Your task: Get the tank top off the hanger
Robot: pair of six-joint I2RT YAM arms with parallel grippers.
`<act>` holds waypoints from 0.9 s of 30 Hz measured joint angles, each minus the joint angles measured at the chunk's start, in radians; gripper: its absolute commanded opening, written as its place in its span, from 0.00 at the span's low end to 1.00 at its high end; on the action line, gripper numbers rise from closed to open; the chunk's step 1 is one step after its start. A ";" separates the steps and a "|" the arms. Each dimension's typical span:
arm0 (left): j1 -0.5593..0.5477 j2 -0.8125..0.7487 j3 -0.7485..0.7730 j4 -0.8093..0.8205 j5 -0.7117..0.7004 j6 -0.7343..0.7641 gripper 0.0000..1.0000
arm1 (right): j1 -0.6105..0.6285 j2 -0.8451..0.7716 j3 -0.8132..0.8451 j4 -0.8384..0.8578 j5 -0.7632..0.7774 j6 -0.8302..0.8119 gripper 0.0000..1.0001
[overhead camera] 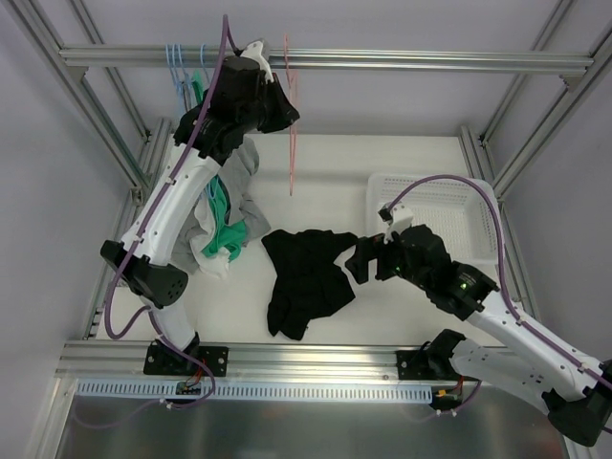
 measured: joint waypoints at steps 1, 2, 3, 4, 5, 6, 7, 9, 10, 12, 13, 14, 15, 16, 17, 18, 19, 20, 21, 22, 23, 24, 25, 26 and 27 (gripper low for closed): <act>0.000 0.007 0.000 0.000 0.006 -0.003 0.00 | 0.000 0.000 -0.001 0.002 -0.006 0.000 0.99; 0.000 0.018 0.000 0.001 0.014 -0.007 0.00 | 0.000 0.000 -0.003 0.006 -0.012 0.000 0.99; 0.000 0.024 -0.002 0.001 0.022 -0.009 0.00 | 0.000 0.000 -0.008 0.012 -0.017 0.000 0.99; 0.000 0.029 -0.009 0.004 0.026 -0.011 0.00 | 0.000 0.000 -0.016 0.018 -0.023 0.000 1.00; 0.000 0.031 -0.016 0.011 0.025 -0.009 0.00 | 0.000 0.000 -0.021 0.021 -0.028 0.000 0.99; -0.002 0.031 -0.016 0.013 0.029 -0.011 0.00 | 0.000 0.001 -0.030 0.025 -0.035 0.000 1.00; -0.002 0.031 -0.021 0.014 0.030 -0.011 0.00 | 0.000 0.002 -0.037 0.029 -0.044 -0.001 0.99; -0.002 0.026 -0.038 0.023 0.030 -0.012 0.00 | 0.000 0.007 -0.048 0.036 -0.069 -0.005 1.00; -0.002 0.019 -0.053 0.028 0.031 -0.012 0.00 | 0.000 0.011 -0.053 0.043 -0.082 -0.010 1.00; -0.001 0.002 -0.095 0.043 0.030 -0.013 0.10 | 0.000 0.029 -0.059 0.064 -0.117 -0.023 0.99; 0.000 -0.007 -0.117 0.062 0.028 -0.014 0.29 | 0.000 0.042 -0.061 0.075 -0.133 -0.030 1.00; 0.000 -0.018 -0.138 0.075 0.026 -0.011 0.41 | 0.001 0.057 -0.062 0.084 -0.144 -0.036 0.99; 0.001 -0.034 -0.165 0.074 0.023 -0.010 0.48 | 0.002 0.072 -0.063 0.091 -0.153 -0.043 0.99; 0.001 -0.053 -0.196 0.070 0.016 -0.011 0.58 | 0.003 0.090 -0.063 0.099 -0.157 -0.048 0.99; 0.000 -0.071 -0.224 0.064 0.008 -0.009 0.61 | 0.004 0.111 -0.063 0.108 -0.160 -0.053 0.99; 0.000 -0.090 -0.249 0.060 -0.001 -0.009 0.64 | 0.005 0.127 -0.063 0.115 -0.163 -0.055 1.00; 0.000 -0.111 -0.274 0.053 -0.006 -0.008 0.68 | 0.006 0.149 -0.063 0.121 -0.164 -0.057 0.99; 0.000 -0.127 -0.288 0.046 -0.009 -0.008 0.70 | 0.007 0.169 -0.063 0.128 -0.166 -0.060 0.99; 0.000 -0.151 -0.304 0.043 -0.013 -0.004 0.72 | 0.008 0.188 -0.063 0.134 -0.167 -0.061 1.00; 0.000 -0.177 -0.318 0.040 -0.017 -0.001 0.74 | 0.009 0.204 -0.063 0.141 -0.169 -0.062 1.00; -0.002 -0.207 -0.334 0.040 -0.023 0.005 0.82 | 0.010 0.217 -0.063 0.148 -0.172 -0.064 1.00; -0.002 -0.242 -0.349 0.040 -0.026 0.012 0.97 | 0.011 0.230 -0.063 0.158 -0.174 -0.066 1.00; -0.003 -0.280 -0.368 0.040 -0.029 0.021 0.99 | 0.011 0.243 -0.063 0.169 -0.176 -0.071 1.00; -0.007 -0.327 -0.390 0.042 -0.032 0.023 0.99 | 0.012 0.254 -0.062 0.179 -0.177 -0.077 0.99; -0.011 -0.376 -0.415 0.043 -0.037 0.029 0.99 | 0.013 0.273 -0.060 0.189 -0.179 -0.084 1.00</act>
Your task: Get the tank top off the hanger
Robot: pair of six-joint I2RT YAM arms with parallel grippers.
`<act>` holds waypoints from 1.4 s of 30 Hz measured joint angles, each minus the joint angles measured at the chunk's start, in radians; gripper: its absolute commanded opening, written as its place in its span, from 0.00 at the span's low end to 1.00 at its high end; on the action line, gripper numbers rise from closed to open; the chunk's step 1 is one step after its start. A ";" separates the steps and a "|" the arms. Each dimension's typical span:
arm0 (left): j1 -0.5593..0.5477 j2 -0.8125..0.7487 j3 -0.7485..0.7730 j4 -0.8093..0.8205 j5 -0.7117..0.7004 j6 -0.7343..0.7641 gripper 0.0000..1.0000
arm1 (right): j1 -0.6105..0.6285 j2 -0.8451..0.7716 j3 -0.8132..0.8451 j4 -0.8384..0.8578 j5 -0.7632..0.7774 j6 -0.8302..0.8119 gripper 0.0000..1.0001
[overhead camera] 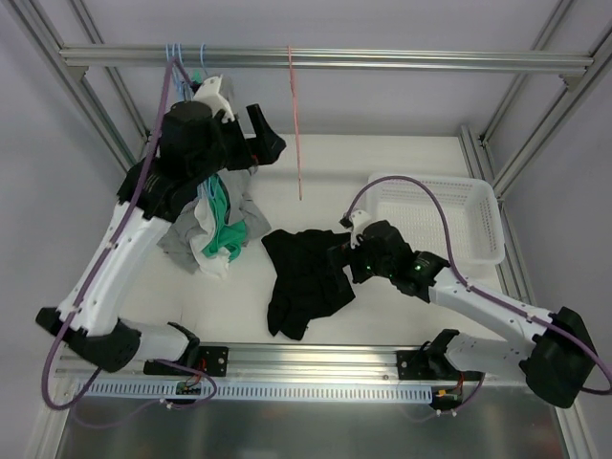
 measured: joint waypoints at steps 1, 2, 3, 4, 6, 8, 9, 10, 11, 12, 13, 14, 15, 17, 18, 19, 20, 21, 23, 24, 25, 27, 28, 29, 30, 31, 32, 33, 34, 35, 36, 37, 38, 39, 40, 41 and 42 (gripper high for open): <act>-0.007 -0.042 -0.021 0.000 -0.003 0.004 0.99 | 0.001 0.025 0.006 0.005 0.000 -0.007 0.99; -0.016 -0.096 -0.053 0.007 -0.010 0.011 0.99 | 0.003 0.053 0.015 0.010 0.000 -0.014 0.99; -0.024 -0.147 -0.082 0.010 -0.016 0.018 0.99 | 0.006 0.084 0.026 0.013 0.002 -0.021 0.99; -0.031 -0.200 -0.121 0.014 -0.023 0.026 0.99 | 0.009 0.111 0.039 0.014 0.005 -0.027 1.00; -0.037 -0.307 -0.213 0.021 -0.040 0.040 0.99 | 0.018 0.167 0.068 0.020 0.012 -0.038 0.99; -0.036 -0.404 -0.311 0.023 -0.055 0.062 0.99 | 0.028 0.210 0.097 0.023 0.018 -0.050 1.00; -0.036 -0.439 -0.351 0.019 -0.058 0.069 0.99 | 0.033 0.230 0.114 0.024 0.023 -0.055 0.99; -0.036 -0.483 -0.402 0.021 -0.060 0.080 0.99 | 0.038 0.252 0.134 0.025 0.027 -0.059 0.99; -0.036 -0.527 -0.456 0.019 -0.060 0.090 0.99 | 0.042 0.274 0.150 0.029 0.031 -0.064 0.99; -0.036 -0.569 -0.505 0.011 -0.059 0.098 0.99 | 0.047 0.298 0.170 0.033 0.036 -0.069 0.99; -0.036 -0.606 -0.549 0.001 -0.055 0.109 0.99 | 0.053 0.325 0.190 0.035 0.039 -0.074 0.99; -0.036 -0.645 -0.590 -0.003 -0.051 0.116 0.99 | 0.060 0.348 0.206 0.039 0.044 -0.079 0.99; -0.036 -0.676 -0.621 -0.008 -0.046 0.121 0.99 | 0.070 0.375 0.224 0.043 0.056 -0.083 0.99; -0.036 -0.755 -0.685 -0.021 -0.040 0.132 0.99 | 0.092 0.426 0.255 0.045 0.073 -0.094 0.99; -0.036 -0.795 -0.710 -0.028 -0.040 0.136 0.99 | 0.100 0.448 0.266 0.047 0.082 -0.098 1.00; -0.036 -0.833 -0.735 -0.028 -0.040 0.138 0.99 | 0.108 0.470 0.275 0.049 0.092 -0.102 0.99; -0.036 -0.872 -0.763 -0.025 -0.045 0.139 0.99 | 0.113 0.487 0.282 0.051 0.097 -0.104 1.00; -0.036 -0.909 -0.791 -0.025 -0.052 0.140 0.99 | 0.117 0.507 0.288 0.054 0.107 -0.106 0.99; -0.037 -0.964 -0.840 -0.026 -0.073 0.138 0.99 | 0.119 0.552 0.301 0.059 0.124 -0.111 1.00; -0.037 -0.983 -0.863 -0.027 -0.087 0.138 0.99 | 0.119 0.580 0.311 0.063 0.132 -0.114 0.99; -0.037 -0.994 -0.880 -0.029 -0.101 0.138 0.99 | 0.119 0.607 0.317 0.066 0.140 -0.114 0.99; -0.037 -0.996 -0.899 -0.036 -0.125 0.138 0.99 | 0.119 0.665 0.324 0.077 0.151 -0.114 0.99; -0.037 -0.994 -0.904 -0.037 -0.134 0.138 0.99 | 0.121 0.690 0.324 0.079 0.160 -0.114 1.00; -0.037 -0.994 -0.907 -0.038 -0.141 0.138 0.99 | 0.124 0.708 0.324 0.083 0.175 -0.119 0.97; -0.037 -0.994 -0.908 -0.040 -0.147 0.138 0.99 | 0.130 0.712 0.330 0.092 0.187 -0.117 0.94; -0.037 -0.994 -0.908 -0.040 -0.151 0.138 0.99 | 0.138 0.714 0.331 0.101 0.200 -0.117 0.90; -0.037 -0.995 -0.908 -0.039 -0.153 0.138 0.99 | 0.146 0.718 0.331 0.104 0.215 -0.113 0.77; -0.037 -0.995 -0.909 -0.040 -0.153 0.138 0.99 | 0.154 0.719 0.330 0.109 0.226 -0.113 0.67; -0.037 -0.995 -0.909 -0.040 -0.153 0.138 0.99 | 0.162 0.719 0.328 0.115 0.240 -0.104 0.50; -0.037 -0.995 -0.909 -0.040 -0.153 0.138 0.99 | 0.170 0.719 0.324 0.122 0.250 -0.098 0.43; -0.036 -0.995 -0.909 -0.040 -0.153 0.138 0.99 | 0.177 0.718 0.321 0.128 0.261 -0.093 0.35; -0.035 -0.995 -0.909 -0.040 -0.154 0.138 0.99 | 0.182 0.717 0.318 0.133 0.269 -0.090 0.15; -0.035 -0.995 -0.909 -0.040 -0.154 0.138 0.99 | 0.187 0.715 0.313 0.139 0.277 -0.092 0.02; -0.035 -0.995 -0.909 -0.040 -0.154 0.138 0.99 | 0.189 0.709 0.305 0.146 0.288 -0.084 0.00; -0.035 -0.995 -0.909 -0.040 -0.153 0.138 0.99 | 0.192 0.703 0.299 0.147 0.295 -0.082 0.00; -0.035 -0.996 -0.909 -0.040 -0.154 0.138 0.99 | 0.192 0.692 0.288 0.146 0.301 -0.078 0.00; -0.035 -0.997 -0.910 -0.040 -0.153 0.138 0.99 | 0.192 0.684 0.278 0.145 0.304 -0.076 0.00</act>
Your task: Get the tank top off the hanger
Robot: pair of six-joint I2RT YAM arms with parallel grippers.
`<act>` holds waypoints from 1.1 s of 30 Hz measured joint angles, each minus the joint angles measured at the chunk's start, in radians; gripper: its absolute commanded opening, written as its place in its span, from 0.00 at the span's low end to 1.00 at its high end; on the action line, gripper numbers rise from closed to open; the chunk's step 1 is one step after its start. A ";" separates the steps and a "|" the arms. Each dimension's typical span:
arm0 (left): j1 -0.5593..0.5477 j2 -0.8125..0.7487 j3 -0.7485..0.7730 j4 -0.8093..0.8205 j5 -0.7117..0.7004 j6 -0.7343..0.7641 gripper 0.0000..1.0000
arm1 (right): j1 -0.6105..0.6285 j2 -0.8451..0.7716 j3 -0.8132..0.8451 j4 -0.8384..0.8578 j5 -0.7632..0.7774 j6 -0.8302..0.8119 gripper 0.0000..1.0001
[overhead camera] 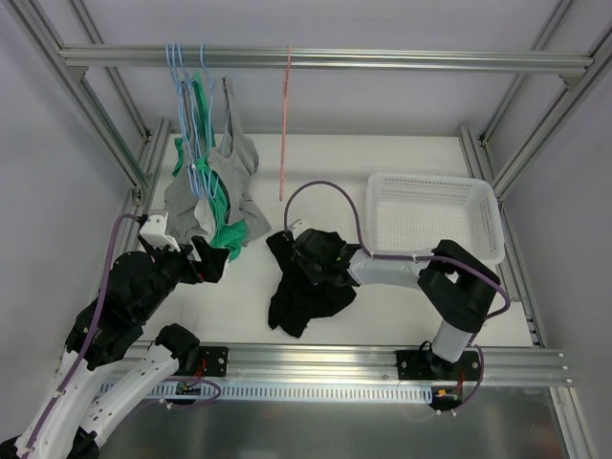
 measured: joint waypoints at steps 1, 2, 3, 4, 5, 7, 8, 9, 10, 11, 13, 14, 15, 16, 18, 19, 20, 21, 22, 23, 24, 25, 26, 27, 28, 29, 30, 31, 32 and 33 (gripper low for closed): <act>0.000 -0.001 0.000 0.000 0.000 0.000 0.99 | 0.000 -0.013 -0.012 -0.003 0.001 0.001 0.00; 0.000 -0.002 0.000 0.000 0.000 0.000 0.99 | 0.001 -0.028 -0.024 -0.009 0.001 0.002 0.00; 0.000 -0.002 -0.001 0.000 0.000 0.000 0.99 | 0.001 -0.046 -0.033 -0.018 0.001 0.003 0.00; 0.000 -0.003 -0.001 0.000 0.000 0.000 0.99 | 0.002 -0.062 -0.040 -0.026 0.000 0.003 0.00; 0.000 -0.003 -0.002 0.000 0.000 -0.001 0.99 | 0.003 -0.086 -0.046 -0.036 -0.001 0.004 0.00; 0.000 -0.005 -0.003 0.000 0.000 -0.001 0.99 | 0.005 -0.141 -0.053 -0.047 -0.009 0.005 0.00; 0.001 -0.008 -0.005 0.000 0.000 -0.002 0.99 | 0.006 -0.172 -0.054 -0.055 -0.012 0.006 0.00; 0.001 -0.011 -0.006 0.000 0.000 -0.002 0.99 | 0.007 -0.204 -0.054 -0.056 -0.014 0.007 0.00; 0.001 -0.019 -0.009 0.000 0.000 -0.003 0.99 | 0.007 -0.237 -0.054 -0.058 -0.019 0.008 0.00; 0.001 -0.024 -0.010 0.000 0.000 -0.004 0.99 | 0.007 -0.269 -0.054 -0.060 -0.024 0.008 0.00; 0.001 -0.037 -0.012 0.000 0.000 -0.005 0.99 | 0.007 -0.325 -0.054 -0.067 -0.032 0.009 0.00; 0.001 -0.043 -0.013 0.000 0.000 -0.006 0.99 | 0.007 -0.355 -0.054 -0.069 -0.036 0.010 0.00; 0.001 -0.047 -0.013 0.000 0.000 -0.006 0.99 | 0.007 -0.383 -0.054 -0.074 -0.038 0.011 0.00; 0.001 -0.048 -0.013 0.000 -0.001 -0.006 0.99 | 0.007 -0.409 -0.054 -0.080 -0.039 0.011 0.00; 0.001 -0.050 -0.013 0.000 -0.002 -0.007 0.99 | 0.007 -0.458 -0.053 -0.098 -0.047 0.011 0.00; 0.001 -0.050 -0.013 0.000 -0.003 -0.008 0.99 | 0.007 -0.476 -0.053 -0.108 -0.053 0.011 0.00; 0.003 -0.050 -0.013 0.000 -0.004 -0.008 0.99 | 0.007 -0.498 -0.051 -0.118 -0.060 0.011 0.00; 0.006 -0.050 -0.013 0.000 -0.005 -0.008 0.99 | 0.007 -0.520 -0.048 -0.129 -0.064 0.009 0.00; 0.007 -0.051 -0.013 0.000 -0.007 -0.008 0.99 | 0.007 -0.539 -0.041 -0.146 -0.064 0.007 0.00; 0.007 -0.051 -0.013 0.000 -0.011 -0.008 0.99 | 0.007 -0.556 -0.028 -0.171 -0.063 0.004 0.00; 0.007 -0.053 -0.013 0.000 -0.014 -0.008 0.99 | 0.007 -0.570 -0.013 -0.190 -0.062 -0.001 0.00; 0.007 -0.057 -0.013 0.000 -0.016 -0.008 0.99 | 0.007 -0.585 0.006 -0.208 -0.060 -0.005 0.00; 0.007 -0.062 -0.014 0.000 -0.019 -0.008 0.99 | 0.007 -0.599 0.026 -0.225 -0.055 -0.012 0.00; 0.007 -0.068 -0.014 0.000 -0.022 -0.009 0.99 | 0.007 -0.613 0.044 -0.238 -0.050 -0.019 0.00; 0.007 -0.073 -0.015 0.000 -0.023 -0.009 0.99 | 0.007 -0.627 0.062 -0.249 -0.045 -0.026 0.00; 0.007 -0.077 -0.015 0.000 -0.024 -0.009 0.99 | 0.007 -0.639 0.079 -0.262 -0.042 -0.032 0.00; 0.007 -0.080 -0.015 0.000 -0.025 -0.009 0.99 | 0.007 -0.649 0.100 -0.277 -0.036 -0.041 0.00; 0.007 -0.083 -0.015 0.000 -0.026 -0.009 0.99 | 0.006 -0.657 0.121 -0.292 -0.032 -0.050 0.00; 0.007 -0.085 -0.015 0.000 -0.026 -0.009 0.99 | 0.004 -0.662 0.144 -0.307 -0.025 -0.056 0.00; 0.007 -0.085 -0.015 0.000 -0.026 -0.009 0.99 | 0.003 -0.664 0.169 -0.323 -0.015 -0.065 0.00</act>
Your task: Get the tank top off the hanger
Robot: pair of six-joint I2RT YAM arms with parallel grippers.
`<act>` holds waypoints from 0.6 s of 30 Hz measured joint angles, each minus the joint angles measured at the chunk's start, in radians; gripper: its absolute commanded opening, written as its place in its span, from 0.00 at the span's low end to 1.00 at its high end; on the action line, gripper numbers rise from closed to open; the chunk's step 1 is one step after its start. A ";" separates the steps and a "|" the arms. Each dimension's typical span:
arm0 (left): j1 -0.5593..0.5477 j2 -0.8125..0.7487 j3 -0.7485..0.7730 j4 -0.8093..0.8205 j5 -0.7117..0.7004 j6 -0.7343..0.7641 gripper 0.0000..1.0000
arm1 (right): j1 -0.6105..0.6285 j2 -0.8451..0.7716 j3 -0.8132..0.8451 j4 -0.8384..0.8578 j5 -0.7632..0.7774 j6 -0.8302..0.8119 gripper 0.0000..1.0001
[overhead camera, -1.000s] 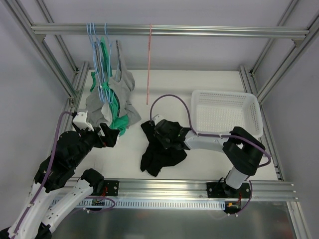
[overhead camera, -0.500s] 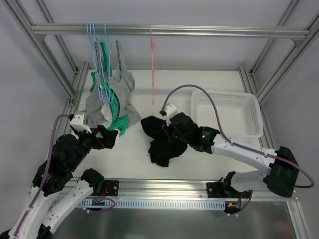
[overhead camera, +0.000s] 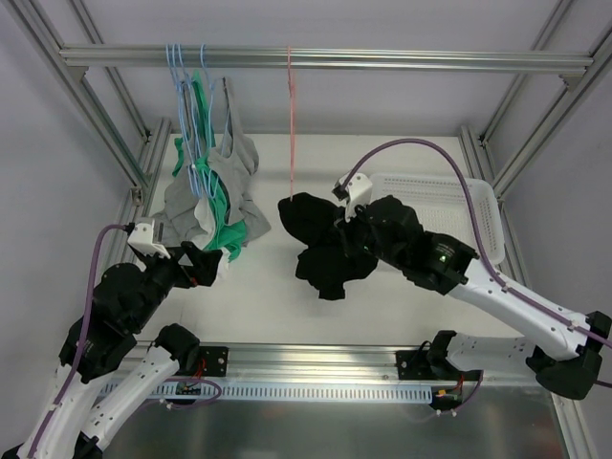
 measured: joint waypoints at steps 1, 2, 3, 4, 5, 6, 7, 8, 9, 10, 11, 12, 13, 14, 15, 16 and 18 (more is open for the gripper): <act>0.000 0.000 0.000 0.000 0.000 0.000 0.99 | -0.002 0.000 0.020 -0.011 0.009 -0.007 0.00; 0.000 -0.001 -0.001 0.000 0.000 0.000 0.99 | -0.009 0.000 0.047 -0.027 0.018 -0.016 0.00; 0.000 -0.003 -0.002 0.000 -0.001 0.000 0.99 | -0.018 0.002 0.073 -0.045 0.027 -0.023 0.00; 0.000 -0.005 -0.002 0.000 -0.001 0.000 0.99 | -0.034 0.002 0.098 -0.062 0.033 -0.029 0.00; 0.000 -0.008 -0.002 0.000 -0.002 0.000 0.99 | -0.058 0.004 0.124 -0.080 0.035 -0.033 0.00; 0.000 -0.011 -0.002 0.000 -0.004 0.000 0.99 | -0.086 0.005 0.148 -0.092 0.039 -0.036 0.00; 0.000 -0.012 -0.002 0.000 -0.005 0.000 0.99 | -0.119 0.007 0.168 -0.100 0.043 -0.038 0.00; 0.000 -0.014 -0.002 0.000 -0.008 0.000 0.99 | -0.158 0.013 0.187 -0.111 0.044 -0.039 0.00; 0.000 -0.015 -0.002 0.000 -0.008 0.000 0.99 | -0.194 0.020 0.205 -0.122 0.046 -0.041 0.00; 0.000 -0.016 -0.002 0.000 -0.010 0.000 0.99 | -0.232 0.028 0.219 -0.128 0.045 -0.041 0.00; 0.000 -0.017 -0.002 0.000 -0.013 0.000 0.99 | -0.273 0.039 0.229 -0.132 0.047 -0.042 0.00; 0.000 -0.018 -0.002 0.000 -0.015 0.000 0.99 | -0.309 0.047 0.234 -0.135 0.045 -0.042 0.00; 0.000 -0.019 -0.002 0.000 -0.016 0.000 0.99 | -0.346 0.056 0.235 -0.139 0.045 -0.042 0.00; 0.000 -0.019 -0.002 0.000 -0.016 0.000 0.99 | -0.383 0.066 0.235 -0.148 0.042 -0.042 0.00; 0.000 -0.019 -0.002 0.000 -0.017 0.000 0.99 | -0.417 0.074 0.235 -0.155 0.037 -0.042 0.00; 0.000 -0.019 -0.002 0.000 -0.018 0.000 0.99 | -0.446 0.082 0.234 -0.161 0.033 -0.042 0.00; 0.000 -0.019 -0.002 0.000 -0.019 0.000 0.99 | -0.498 0.090 0.234 -0.173 0.026 -0.042 0.00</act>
